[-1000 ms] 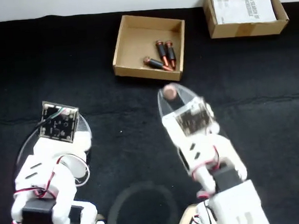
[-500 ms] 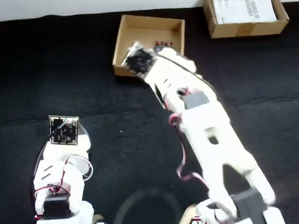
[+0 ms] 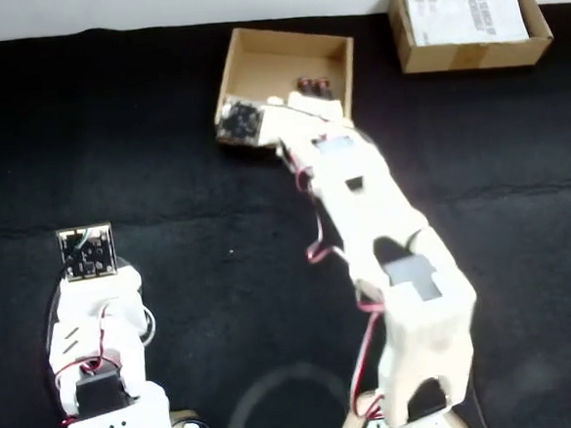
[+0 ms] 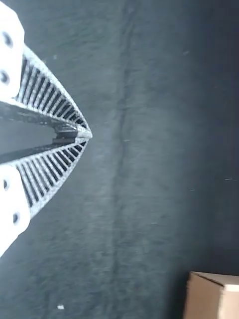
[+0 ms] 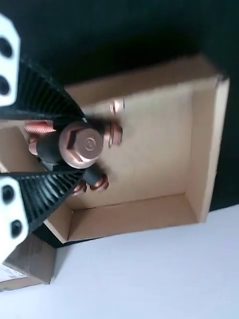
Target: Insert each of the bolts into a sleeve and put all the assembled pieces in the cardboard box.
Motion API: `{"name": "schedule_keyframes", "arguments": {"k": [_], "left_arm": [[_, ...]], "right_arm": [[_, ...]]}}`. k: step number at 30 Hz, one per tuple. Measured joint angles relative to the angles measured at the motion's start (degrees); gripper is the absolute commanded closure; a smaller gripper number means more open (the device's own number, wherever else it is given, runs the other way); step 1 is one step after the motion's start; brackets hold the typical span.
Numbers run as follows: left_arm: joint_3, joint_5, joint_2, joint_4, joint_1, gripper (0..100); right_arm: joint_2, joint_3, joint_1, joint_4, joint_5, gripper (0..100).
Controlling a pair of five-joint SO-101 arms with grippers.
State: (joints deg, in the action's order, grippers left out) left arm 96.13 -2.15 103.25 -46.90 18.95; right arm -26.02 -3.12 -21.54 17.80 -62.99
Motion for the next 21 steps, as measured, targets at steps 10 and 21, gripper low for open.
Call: {"name": "schedule_keyframes", "arguments": {"k": [10, 21], "left_arm": [[0.00, 5.98, 0.00, -7.12, 0.44, 99], [0.00, 6.07, 0.00, -7.30, 0.44, 99]], "right_arm": [[-11.69, -18.02, 2.46, 11.87, 1.58, 82.4], [-11.52, -40.00, 0.97, 42.11, 17.32, 81.8]]}}
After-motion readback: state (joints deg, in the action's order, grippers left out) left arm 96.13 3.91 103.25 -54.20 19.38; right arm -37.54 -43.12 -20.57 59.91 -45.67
